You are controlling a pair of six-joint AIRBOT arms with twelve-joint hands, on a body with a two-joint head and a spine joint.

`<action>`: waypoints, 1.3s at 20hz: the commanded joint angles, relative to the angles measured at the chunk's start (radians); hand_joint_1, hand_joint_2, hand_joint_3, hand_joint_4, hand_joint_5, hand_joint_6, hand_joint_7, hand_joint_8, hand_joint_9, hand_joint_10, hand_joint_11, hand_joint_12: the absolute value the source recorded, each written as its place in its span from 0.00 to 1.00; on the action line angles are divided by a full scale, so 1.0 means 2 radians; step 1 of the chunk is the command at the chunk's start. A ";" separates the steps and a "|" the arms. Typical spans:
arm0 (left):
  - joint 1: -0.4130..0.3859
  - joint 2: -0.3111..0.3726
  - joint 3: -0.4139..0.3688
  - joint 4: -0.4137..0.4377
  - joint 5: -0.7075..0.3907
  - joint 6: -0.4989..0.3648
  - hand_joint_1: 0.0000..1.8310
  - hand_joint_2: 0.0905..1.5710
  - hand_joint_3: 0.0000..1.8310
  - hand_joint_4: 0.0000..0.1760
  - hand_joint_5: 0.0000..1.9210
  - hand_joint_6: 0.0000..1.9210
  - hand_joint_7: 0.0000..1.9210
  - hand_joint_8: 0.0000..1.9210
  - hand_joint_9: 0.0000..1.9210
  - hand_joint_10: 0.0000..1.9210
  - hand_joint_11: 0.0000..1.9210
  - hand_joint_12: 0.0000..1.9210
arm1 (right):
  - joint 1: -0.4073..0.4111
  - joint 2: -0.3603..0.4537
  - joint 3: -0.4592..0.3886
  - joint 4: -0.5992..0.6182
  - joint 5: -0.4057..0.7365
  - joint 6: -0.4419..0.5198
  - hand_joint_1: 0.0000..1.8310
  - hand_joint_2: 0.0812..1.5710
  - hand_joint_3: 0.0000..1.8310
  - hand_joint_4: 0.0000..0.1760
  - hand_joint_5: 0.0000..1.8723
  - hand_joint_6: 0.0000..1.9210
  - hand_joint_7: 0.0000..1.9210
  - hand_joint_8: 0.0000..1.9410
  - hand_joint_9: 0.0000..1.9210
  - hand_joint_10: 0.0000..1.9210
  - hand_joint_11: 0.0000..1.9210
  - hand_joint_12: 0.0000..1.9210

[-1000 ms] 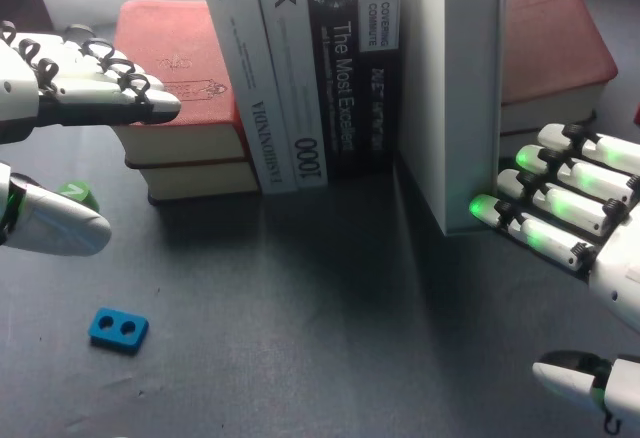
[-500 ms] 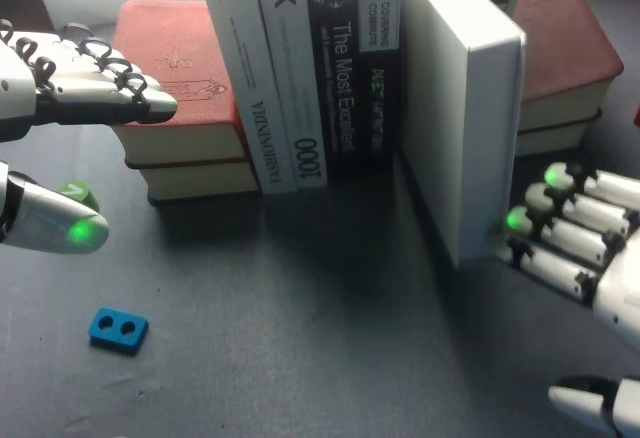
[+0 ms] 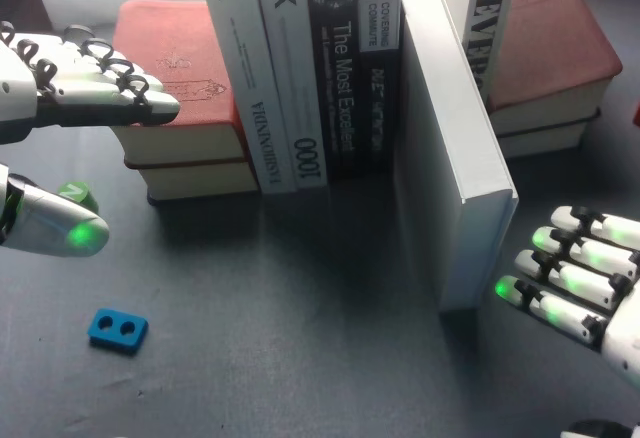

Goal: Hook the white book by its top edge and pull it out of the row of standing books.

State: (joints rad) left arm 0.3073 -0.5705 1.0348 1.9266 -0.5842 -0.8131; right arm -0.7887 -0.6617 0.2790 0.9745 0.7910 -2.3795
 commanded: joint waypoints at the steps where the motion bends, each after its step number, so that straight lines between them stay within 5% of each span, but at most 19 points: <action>1: -0.003 0.001 0.002 -0.024 0.010 -0.001 0.00 0.73 0.00 0.00 0.01 0.00 0.00 0.00 0.00 0.00 0.00 0.00 | 0.002 0.006 -0.003 -0.020 0.043 0.000 0.00 0.79 0.00 0.00 0.02 0.00 0.02 0.00 0.00 0.00 0.00 0.00; 8: -0.003 0.001 0.003 -0.024 0.011 0.003 0.00 0.73 0.00 0.00 0.00 0.00 0.00 0.00 0.00 0.00 0.00 0.00 | 0.000 0.033 -0.042 -0.061 0.047 0.022 0.00 0.79 0.00 0.00 0.02 0.00 0.02 0.00 0.01 0.00 0.00 0.00; 20: -0.004 0.002 0.007 -0.024 0.018 0.006 0.00 0.72 0.00 0.00 0.00 0.00 0.00 0.00 0.00 0.00 0.00 0.00 | 0.003 0.048 -0.069 -0.280 0.084 0.227 0.00 0.79 0.00 0.00 0.03 0.00 0.03 0.00 0.02 0.00 0.00 0.00; 26: -0.003 0.002 0.006 -0.020 0.019 0.006 0.00 0.72 0.00 0.00 0.00 0.00 0.00 0.00 0.00 0.00 0.00 0.00 | 0.050 0.048 -0.056 -0.315 0.095 0.285 0.00 0.79 0.00 0.00 0.03 0.00 0.04 0.00 0.02 0.00 0.00 0.01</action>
State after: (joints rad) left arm 0.3073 -0.5705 1.0470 1.9316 -0.5713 -0.8051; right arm -0.6781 -0.5678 0.1780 0.3874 0.8707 -1.8080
